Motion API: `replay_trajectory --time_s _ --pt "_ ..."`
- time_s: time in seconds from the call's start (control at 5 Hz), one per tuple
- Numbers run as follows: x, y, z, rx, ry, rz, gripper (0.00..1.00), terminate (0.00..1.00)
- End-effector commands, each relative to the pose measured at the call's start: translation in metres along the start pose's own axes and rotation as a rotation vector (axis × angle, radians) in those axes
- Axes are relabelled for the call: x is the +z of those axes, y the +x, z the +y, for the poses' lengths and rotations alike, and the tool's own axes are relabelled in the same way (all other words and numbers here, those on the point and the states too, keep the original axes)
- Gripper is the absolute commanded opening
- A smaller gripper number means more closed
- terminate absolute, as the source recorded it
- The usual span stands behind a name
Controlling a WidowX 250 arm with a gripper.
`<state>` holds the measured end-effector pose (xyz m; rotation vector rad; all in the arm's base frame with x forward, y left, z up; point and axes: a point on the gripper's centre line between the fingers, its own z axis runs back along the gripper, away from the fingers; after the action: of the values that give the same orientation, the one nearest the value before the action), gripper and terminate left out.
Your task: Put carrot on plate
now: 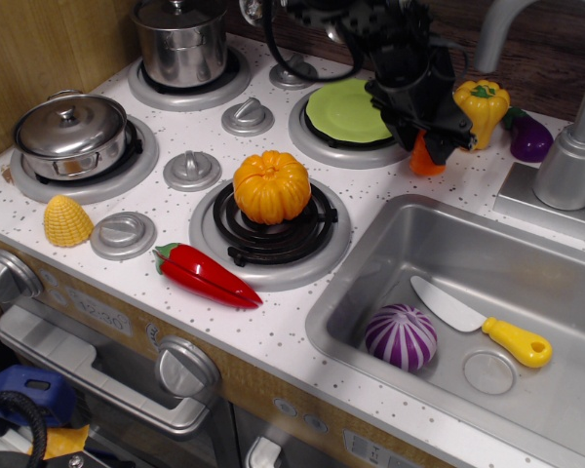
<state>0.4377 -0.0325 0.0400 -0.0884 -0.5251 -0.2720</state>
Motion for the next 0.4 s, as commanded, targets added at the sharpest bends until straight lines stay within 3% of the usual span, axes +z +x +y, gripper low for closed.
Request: replay_trajectory --time_s 0.0,0.2 --pt "0.063 0.019 0.011 -0.058 0.075 -0.049 0.0 0.0" --pt "0.071 0.015 0.029 -0.1 0.103 -0.059 0.0 0.0"
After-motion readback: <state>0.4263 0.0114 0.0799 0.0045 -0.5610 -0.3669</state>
